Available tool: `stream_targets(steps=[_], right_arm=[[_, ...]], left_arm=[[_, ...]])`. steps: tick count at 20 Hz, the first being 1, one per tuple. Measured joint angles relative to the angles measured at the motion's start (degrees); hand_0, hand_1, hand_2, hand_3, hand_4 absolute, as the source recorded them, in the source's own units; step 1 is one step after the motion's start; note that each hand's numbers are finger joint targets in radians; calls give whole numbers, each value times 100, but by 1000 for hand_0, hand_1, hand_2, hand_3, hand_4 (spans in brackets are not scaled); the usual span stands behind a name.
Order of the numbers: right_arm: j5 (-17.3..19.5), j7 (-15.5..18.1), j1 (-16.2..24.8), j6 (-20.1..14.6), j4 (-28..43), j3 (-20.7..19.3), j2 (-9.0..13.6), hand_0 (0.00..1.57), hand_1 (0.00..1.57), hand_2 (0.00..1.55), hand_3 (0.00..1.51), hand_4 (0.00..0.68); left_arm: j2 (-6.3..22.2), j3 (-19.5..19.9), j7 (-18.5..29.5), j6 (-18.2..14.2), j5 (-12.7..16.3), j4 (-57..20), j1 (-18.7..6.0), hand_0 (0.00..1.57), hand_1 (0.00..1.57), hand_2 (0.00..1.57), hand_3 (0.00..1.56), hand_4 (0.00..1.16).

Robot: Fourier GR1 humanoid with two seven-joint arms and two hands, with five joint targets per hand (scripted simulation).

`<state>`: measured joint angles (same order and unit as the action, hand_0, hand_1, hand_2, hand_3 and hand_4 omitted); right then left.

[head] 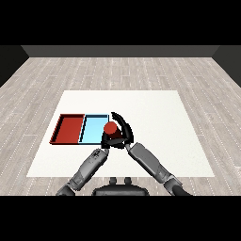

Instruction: Pick the red can and put it in the red box

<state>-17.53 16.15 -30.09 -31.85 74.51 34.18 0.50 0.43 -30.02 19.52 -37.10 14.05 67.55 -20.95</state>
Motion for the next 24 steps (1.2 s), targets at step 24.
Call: stream_targets(steps=[24], right_arm=[[-272,175,2602,839,2436,-1761,1633,0,0,0,0,0]], left_arm=[[1562,1151,-431,240,-350,102,133,1571,1571,1549,1459,1120]])
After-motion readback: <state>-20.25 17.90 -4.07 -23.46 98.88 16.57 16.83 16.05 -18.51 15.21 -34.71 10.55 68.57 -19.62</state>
